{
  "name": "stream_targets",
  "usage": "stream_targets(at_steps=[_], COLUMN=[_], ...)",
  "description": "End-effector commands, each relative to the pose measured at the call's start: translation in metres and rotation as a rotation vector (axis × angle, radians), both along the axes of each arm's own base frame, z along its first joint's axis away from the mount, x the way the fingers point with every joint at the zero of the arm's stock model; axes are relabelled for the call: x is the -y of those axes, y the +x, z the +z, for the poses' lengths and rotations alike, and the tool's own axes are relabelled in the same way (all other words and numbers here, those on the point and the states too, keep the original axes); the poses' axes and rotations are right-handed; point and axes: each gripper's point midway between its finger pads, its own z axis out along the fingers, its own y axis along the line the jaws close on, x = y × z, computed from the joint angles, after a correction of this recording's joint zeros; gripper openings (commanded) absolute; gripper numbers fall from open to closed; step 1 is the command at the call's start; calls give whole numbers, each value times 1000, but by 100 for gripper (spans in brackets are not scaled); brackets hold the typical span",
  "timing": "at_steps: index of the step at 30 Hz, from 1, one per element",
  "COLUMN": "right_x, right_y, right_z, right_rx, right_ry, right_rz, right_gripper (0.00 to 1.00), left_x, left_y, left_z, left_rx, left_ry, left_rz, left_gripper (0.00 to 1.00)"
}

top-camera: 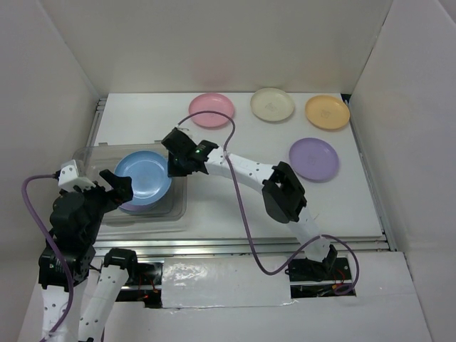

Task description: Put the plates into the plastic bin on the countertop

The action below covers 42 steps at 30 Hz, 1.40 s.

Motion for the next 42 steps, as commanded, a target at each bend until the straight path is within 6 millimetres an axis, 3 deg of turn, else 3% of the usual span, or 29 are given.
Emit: stream_targets(at_steps=[1,6,10,11,13,14,15,16,18,19,20,21,22,24,25,27,28,29,30,31,32,33,34,35,36,37,39,42], right_x=[-36,-50,-52,-51,-45,-40,-39,-35,-15,5,27,47,84,142,194,253,291,340,367,399,446,477,492,510,549,547,572,586], right_y=[12,17,12,9,9,6,3,1,-2,-5,1,2,3,10,17,18,6,16,16,6,11,10,3,2,-1,-2,-2,2], right_z=[48,35,38,45,54,67,79,89,127,168,167,180,221,201,200,184,171,160,153,131,119,109,86,76,70,53,42,9], right_rx=[52,26,27,39,60,78,96,110,172,234,274,304,366,364,352,315,307,306,298,275,237,232,171,150,145,89,73,-18], right_ry=[158,164,186,187,182,190,207,216,240,275,226,222,257,148,133,87,72,45,46,13,24,-10,-15,-21,-32,-4,18,16], right_rz=[12,16,24,26,11,14,19,19,-3,-24,-93,-132,-191,-307,-412,-521,-572,-686,-735,-783,-881,-958,-951,-983,-1105,-1055,-1111,-1168], right_gripper=[0,5,39,55,61,74,80,98,100,100,100,100,100,100,100,100,100,100,100,100,100,100,100,100,100,100,99,99], left_x=[3,3,3,3,3,3,3,3,1,1,0,0,0,3,6,10,11,10,13,15,16,17,19,19,19,20,21,22], left_y=[4,4,4,3,3,3,3,3,2,1,1,-1,-1,2,4,13,16,19,25,27,31,33,34,35,36,36,36,36], left_z=[13,13,14,13,13,13,13,13,13,14,15,15,15,14,14,6,4,0,-5,-7,-13,-14,-16,-17,-18,-18,-19,-19], left_rx=[60,62,64,59,61,63,63,63,64,68,71,77,77,72,67,16,-5,-28,-62,-76,-104,-112,-119,-124,-129,-126,-126,-123], left_ry=[0,3,3,3,2,2,2,2,1,0,-1,-1,0,-1,2,5,7,12,12,14,16,16,15,17,16,15,16,16], left_rz=[-17,-20,-23,-21,-19,-19,-19,-19,-11,-6,-2,-3,-5,-23,-38,-61,-64,-61,-76,-88,-95,-100,-112,-110,-113,-117,-124,-129], left_gripper=[99,99,99,99,99,99,99,99,99,99,99,99,99,99,99,99,99,99,99,99,99,99,99,99,99,99,99,99])
